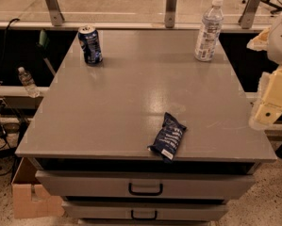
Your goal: Move blue plastic bottle near pepsi can
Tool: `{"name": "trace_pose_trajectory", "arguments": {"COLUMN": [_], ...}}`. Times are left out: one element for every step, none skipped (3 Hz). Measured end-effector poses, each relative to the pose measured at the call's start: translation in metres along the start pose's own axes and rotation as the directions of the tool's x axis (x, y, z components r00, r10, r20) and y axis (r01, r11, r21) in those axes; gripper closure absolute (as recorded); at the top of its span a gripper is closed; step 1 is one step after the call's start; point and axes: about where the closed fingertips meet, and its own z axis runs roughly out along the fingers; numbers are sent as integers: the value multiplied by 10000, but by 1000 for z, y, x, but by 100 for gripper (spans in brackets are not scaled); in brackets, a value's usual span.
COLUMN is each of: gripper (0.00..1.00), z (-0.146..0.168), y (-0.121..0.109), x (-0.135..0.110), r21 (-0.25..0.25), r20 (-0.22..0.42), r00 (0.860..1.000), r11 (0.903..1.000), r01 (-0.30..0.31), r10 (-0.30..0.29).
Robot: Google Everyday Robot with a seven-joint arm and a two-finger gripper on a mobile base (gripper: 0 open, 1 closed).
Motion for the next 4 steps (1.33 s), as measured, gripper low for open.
{"name": "trace_pose_trajectory", "arguments": {"gripper": [0, 0, 0, 0], "z": [0, 1, 17, 51], "y": [0, -9, -46, -110], "x": [0, -5, -13, -27], "r21": [2, 132, 279, 520], "r20": [1, 175, 1029, 1944], "r00": [10000, 9997, 9946, 9779], "r11": [10000, 9997, 9995, 9948], "r01": [0, 192, -131, -880], "r10": [0, -195, 101, 763]}}
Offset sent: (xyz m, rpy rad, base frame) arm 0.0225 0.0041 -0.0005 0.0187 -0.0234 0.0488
